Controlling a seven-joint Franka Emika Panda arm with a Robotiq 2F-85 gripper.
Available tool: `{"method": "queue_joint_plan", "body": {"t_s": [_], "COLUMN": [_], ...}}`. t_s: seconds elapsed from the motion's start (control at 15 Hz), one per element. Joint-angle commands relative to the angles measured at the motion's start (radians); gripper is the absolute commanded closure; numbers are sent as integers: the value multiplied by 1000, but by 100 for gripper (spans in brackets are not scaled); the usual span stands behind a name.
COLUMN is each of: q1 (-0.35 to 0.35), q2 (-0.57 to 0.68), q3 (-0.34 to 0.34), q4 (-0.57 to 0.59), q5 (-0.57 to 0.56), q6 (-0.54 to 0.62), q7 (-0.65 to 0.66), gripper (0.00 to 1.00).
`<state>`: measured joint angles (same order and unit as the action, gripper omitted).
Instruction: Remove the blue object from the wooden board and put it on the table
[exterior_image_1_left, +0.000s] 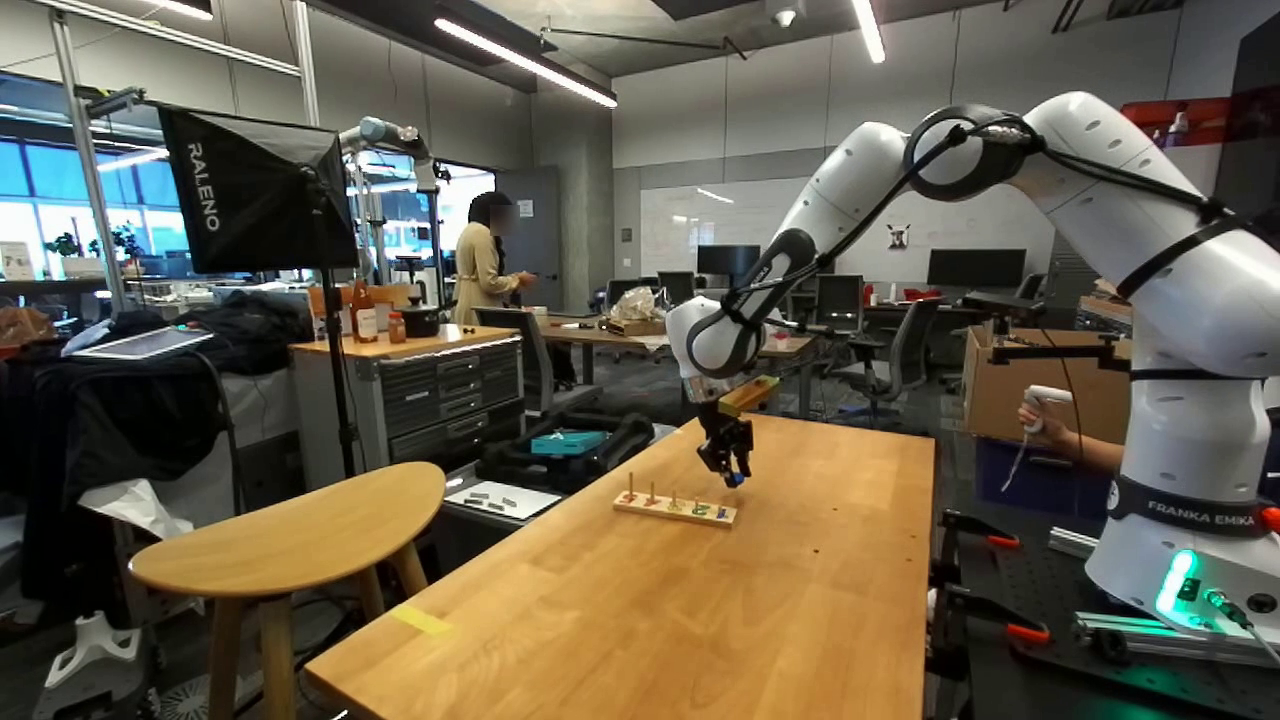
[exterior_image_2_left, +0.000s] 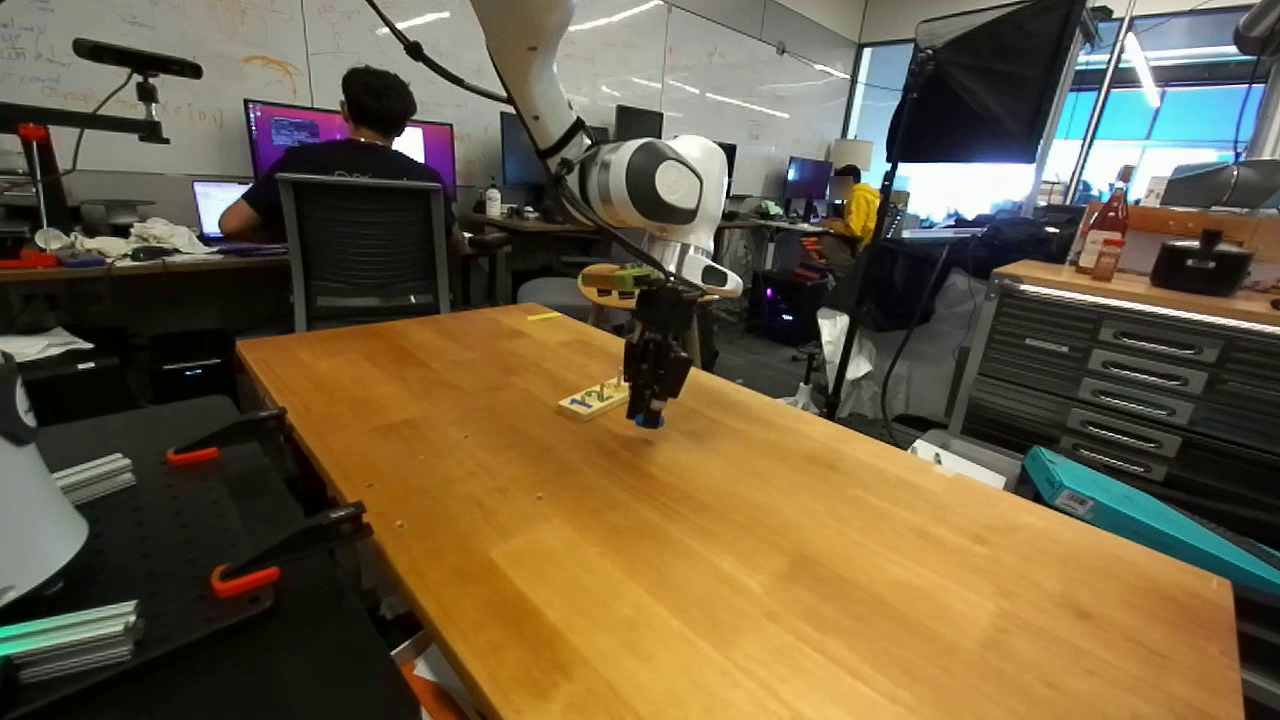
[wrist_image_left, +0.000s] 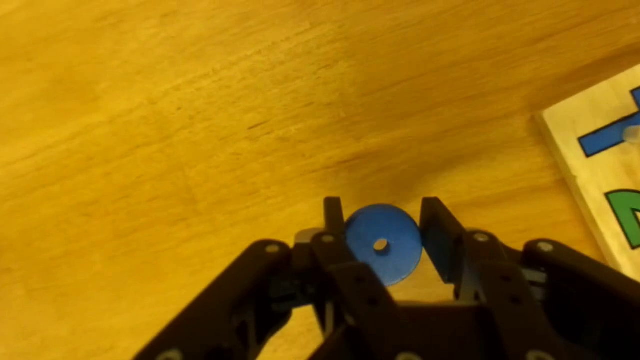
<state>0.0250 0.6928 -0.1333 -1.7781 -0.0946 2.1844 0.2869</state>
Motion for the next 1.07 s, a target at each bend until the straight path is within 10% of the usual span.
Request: {"method": "queue_joint_plan", "body": {"t_s": [0.0,0.07,0.4,1.0], "q1": [0,-1,1,2], "q2": [60,49,-124,-531], "q3": [-7,-1,52,101], "q4": [71,67,-24,-184], "q5": [-5,0,12,-52], "q6": [-32,-46,-83,-304], "q7": [17,9,-71,-230], "gripper": [67,32,2,0]}}
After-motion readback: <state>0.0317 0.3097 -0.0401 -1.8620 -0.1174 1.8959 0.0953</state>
